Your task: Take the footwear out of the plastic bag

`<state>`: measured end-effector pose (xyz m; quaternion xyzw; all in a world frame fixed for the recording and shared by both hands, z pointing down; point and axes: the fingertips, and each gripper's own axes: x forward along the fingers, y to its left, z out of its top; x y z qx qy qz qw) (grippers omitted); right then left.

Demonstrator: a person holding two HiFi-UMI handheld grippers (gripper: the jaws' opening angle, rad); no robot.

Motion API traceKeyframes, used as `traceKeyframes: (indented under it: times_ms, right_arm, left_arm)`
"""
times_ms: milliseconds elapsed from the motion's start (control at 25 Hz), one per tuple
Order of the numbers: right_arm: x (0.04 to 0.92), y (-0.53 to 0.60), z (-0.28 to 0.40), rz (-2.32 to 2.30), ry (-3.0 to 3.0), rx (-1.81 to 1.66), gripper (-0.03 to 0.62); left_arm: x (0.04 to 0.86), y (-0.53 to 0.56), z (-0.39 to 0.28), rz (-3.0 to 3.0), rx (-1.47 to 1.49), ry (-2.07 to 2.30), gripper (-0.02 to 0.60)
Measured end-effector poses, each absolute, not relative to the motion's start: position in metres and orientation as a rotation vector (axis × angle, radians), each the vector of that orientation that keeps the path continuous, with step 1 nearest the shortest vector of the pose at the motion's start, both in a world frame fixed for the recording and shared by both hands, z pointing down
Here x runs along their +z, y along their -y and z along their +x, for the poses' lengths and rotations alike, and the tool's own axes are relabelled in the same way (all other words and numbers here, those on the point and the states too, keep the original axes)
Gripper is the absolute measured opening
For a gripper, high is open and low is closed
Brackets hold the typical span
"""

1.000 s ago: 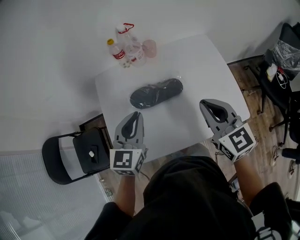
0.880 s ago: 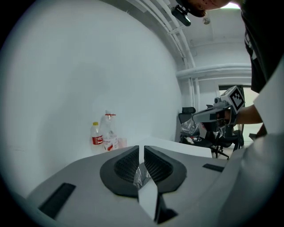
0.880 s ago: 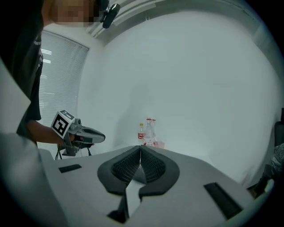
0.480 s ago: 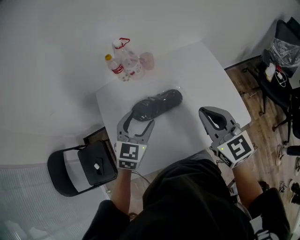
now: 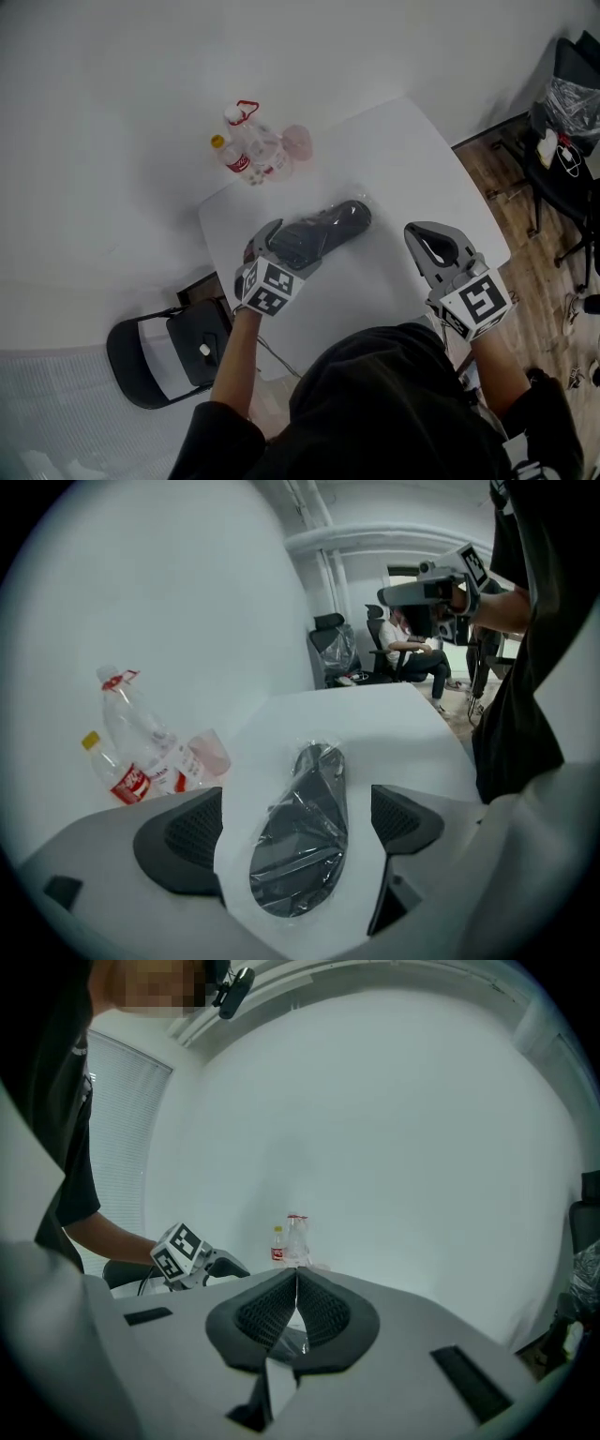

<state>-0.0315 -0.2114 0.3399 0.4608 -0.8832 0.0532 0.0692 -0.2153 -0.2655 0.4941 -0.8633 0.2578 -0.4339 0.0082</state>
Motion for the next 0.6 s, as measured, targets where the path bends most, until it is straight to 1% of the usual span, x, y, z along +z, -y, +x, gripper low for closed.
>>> traceKeyframes:
  times_ms: [240, 440, 600]
  right_arm:
    - [0.354, 0.218, -0.026, 1.373, 2.621, 0.199, 0.018]
    - [0.364, 0.222, -0.019, 1.382, 2.556, 0.258, 0.018]
    - [0.367, 0.224, -0.017, 1.395, 2.567, 0.279, 0.02]
  left_arm:
    - [0.579, 0.289, -0.221, -2.611, -1.752, -0.558, 0.512]
    - [0.615, 0.293, -0.223, -2.619, -1.922, -0.446, 0.543]
    - [0.627, 0.291, -0.221, -2.66, -1.981, -0.387, 0.561]
